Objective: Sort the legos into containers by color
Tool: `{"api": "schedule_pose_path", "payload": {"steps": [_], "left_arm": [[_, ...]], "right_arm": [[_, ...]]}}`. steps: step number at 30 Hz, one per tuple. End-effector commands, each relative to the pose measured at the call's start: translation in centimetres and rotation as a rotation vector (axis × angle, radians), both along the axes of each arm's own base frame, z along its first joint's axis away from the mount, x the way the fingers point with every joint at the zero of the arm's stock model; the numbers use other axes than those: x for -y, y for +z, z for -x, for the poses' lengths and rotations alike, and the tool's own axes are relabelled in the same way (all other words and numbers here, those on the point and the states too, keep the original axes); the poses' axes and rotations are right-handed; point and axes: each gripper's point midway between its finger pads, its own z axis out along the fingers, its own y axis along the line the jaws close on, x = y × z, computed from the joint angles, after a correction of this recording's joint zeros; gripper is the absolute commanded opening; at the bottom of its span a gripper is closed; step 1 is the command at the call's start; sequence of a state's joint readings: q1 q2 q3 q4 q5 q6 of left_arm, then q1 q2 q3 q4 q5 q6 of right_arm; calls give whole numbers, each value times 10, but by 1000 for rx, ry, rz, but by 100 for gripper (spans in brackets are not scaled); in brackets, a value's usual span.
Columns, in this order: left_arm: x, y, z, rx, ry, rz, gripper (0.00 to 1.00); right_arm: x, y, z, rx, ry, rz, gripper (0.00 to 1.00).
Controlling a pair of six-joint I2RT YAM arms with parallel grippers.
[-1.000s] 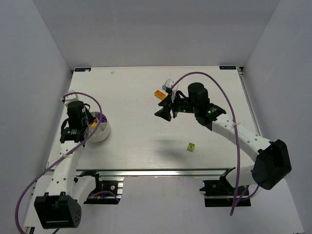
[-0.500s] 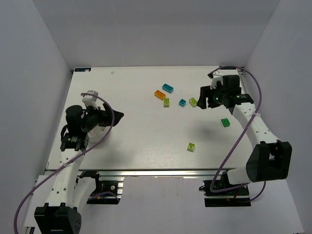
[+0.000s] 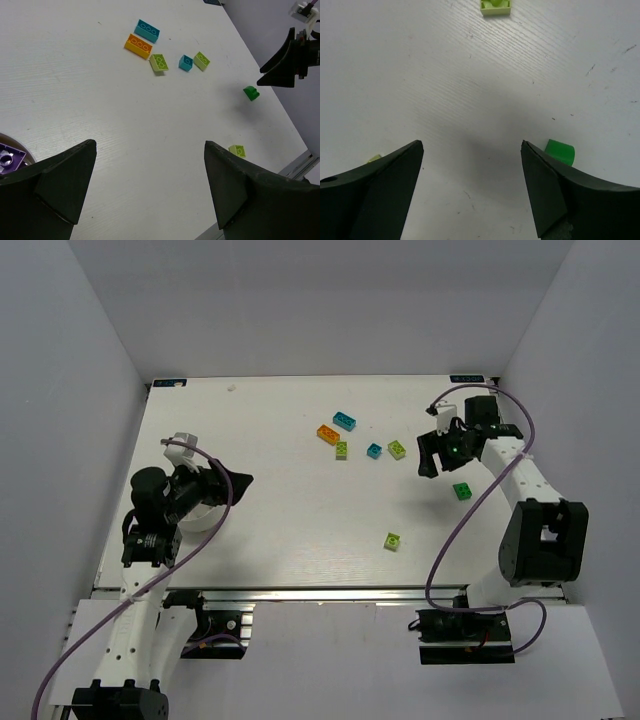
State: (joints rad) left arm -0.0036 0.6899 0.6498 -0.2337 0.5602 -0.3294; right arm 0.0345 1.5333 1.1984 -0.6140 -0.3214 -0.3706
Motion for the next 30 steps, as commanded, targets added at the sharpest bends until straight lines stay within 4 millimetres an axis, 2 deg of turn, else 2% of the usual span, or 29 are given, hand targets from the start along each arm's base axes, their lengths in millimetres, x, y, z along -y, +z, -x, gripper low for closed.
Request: {"api": "schedule_pose_path", "payload": {"steps": [1, 2, 3, 7, 13, 15, 16, 18, 20, 21, 22, 23, 24, 27, 30], "left_arm": [[-3, 7, -1, 16, 26, -9, 98], [-4, 7, -1, 14, 32, -10, 98], [-5, 6, -2, 13, 37, -14, 98], [-9, 7, -3, 13, 57, -24, 98], [-11, 3, -7, -6, 71, -30, 97], [-11, 2, -8, -12, 74, -31, 97], [-12, 2, -8, -14, 77, -32, 97], [-12, 1, -8, -16, 77, -32, 97], [-11, 0, -9, -20, 72, -31, 97], [-11, -2, -10, -26, 72, -31, 97], [-11, -2, -10, -28, 72, -31, 97], [-12, -4, -11, -35, 75, -32, 97], [-12, -4, -11, -35, 78, -34, 97], [-14, -5, -12, -40, 88, -39, 97], [-15, -4, -12, -35, 93, -41, 97]], "right_arm": [[-8, 13, -22, 73, 140, 10, 81], [-3, 23, -36, 96, 115, 37, 78], [2, 10, -41, 45, 96, 59, 75], [7, 3, -61, 16, 58, 87, 65], [-32, 16, -83, 82, 148, -3, 63], [-41, 13, -88, 72, 172, -20, 64], [-51, 21, -92, 96, 207, -23, 64], [-64, 16, -93, 97, 264, -37, 64], [-91, 23, -96, 143, 360, -30, 65], [-107, 16, -96, 134, 400, -21, 66], [-114, 16, -99, 137, 414, -15, 66], [-136, 27, -102, 171, 449, -7, 67], [-141, 21, -107, 156, 445, -3, 67], [-154, 28, -121, 174, 389, -12, 68], [-138, 30, -138, 167, 202, 11, 68]]}}
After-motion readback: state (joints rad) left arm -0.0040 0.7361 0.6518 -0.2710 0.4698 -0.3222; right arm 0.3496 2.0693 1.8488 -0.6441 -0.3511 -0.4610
